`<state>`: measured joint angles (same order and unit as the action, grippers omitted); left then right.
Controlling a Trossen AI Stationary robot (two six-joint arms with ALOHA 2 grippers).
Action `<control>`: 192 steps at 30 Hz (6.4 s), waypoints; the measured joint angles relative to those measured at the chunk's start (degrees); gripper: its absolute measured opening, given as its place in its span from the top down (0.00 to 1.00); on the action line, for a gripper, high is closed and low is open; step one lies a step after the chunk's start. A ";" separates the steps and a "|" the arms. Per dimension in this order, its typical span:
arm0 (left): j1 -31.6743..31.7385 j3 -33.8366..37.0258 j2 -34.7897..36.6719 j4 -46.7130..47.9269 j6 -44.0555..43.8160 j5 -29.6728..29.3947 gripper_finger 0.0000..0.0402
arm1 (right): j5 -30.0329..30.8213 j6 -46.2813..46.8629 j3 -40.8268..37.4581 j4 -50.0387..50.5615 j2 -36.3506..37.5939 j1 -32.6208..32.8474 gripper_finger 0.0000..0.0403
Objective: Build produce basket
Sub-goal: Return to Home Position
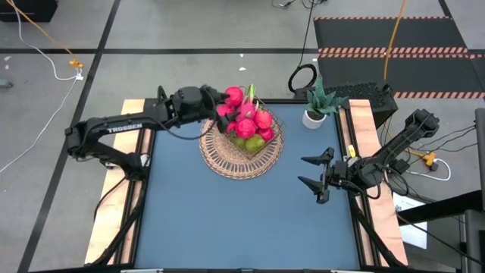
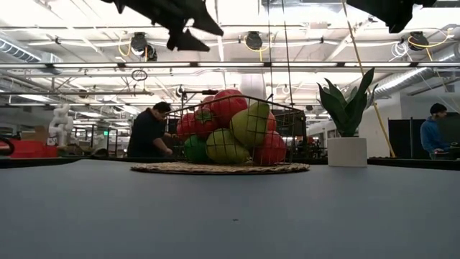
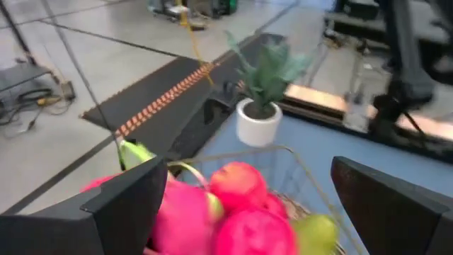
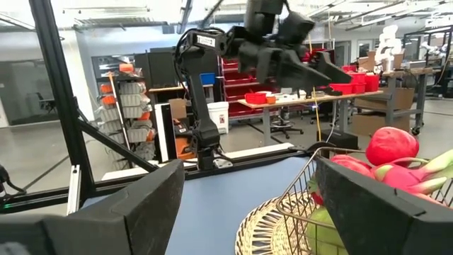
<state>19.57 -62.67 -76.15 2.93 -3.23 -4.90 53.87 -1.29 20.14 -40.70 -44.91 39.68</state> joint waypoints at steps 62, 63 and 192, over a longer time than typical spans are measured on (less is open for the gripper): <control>-26.51 62.12 36.95 -57.49 10.28 -13.89 0.98 | -27.58 -16.75 -16.59 14.74 32.79 -10.12 1.00; -26.98 62.12 36.95 -57.01 10.91 -13.81 0.97 | -28.63 -16.40 -16.48 16.01 33.32 -11.18 1.00; -29.57 61.22 73.17 -4.23 5.96 -12.10 0.92 | -49.45 3.21 -17.84 35.27 44.52 -42.21 1.00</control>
<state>-10.00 -1.45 -2.98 -1.30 2.73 -17.01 4.43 1.91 2.31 -5.43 -0.38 -2.52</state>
